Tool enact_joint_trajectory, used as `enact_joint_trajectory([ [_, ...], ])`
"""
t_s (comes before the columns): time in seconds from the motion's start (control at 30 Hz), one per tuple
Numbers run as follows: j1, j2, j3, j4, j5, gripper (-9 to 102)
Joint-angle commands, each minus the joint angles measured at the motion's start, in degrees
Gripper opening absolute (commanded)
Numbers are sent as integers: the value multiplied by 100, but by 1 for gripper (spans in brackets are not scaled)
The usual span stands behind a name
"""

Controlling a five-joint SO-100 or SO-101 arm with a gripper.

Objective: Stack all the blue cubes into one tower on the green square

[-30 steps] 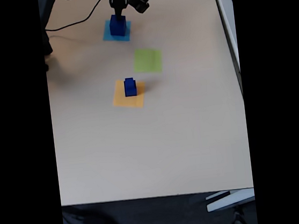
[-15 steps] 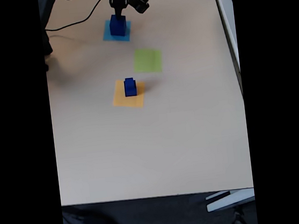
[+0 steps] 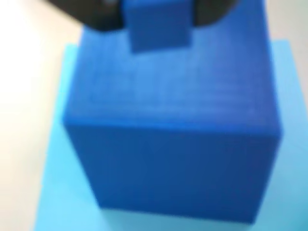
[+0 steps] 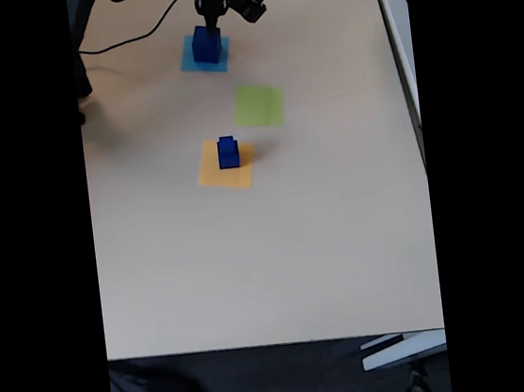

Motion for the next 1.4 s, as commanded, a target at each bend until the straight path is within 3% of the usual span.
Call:
enact_joint_trajectory([
  [0.0, 149, 817, 88, 26, -264, 0],
  [0.3, 923, 1925, 1151, -439, -1723, 0],
  [0.6, 1819, 2338, 1406, -378, -3296, 0],
  [1.37, 3401, 1652, 809, -211, -5221, 0],
])
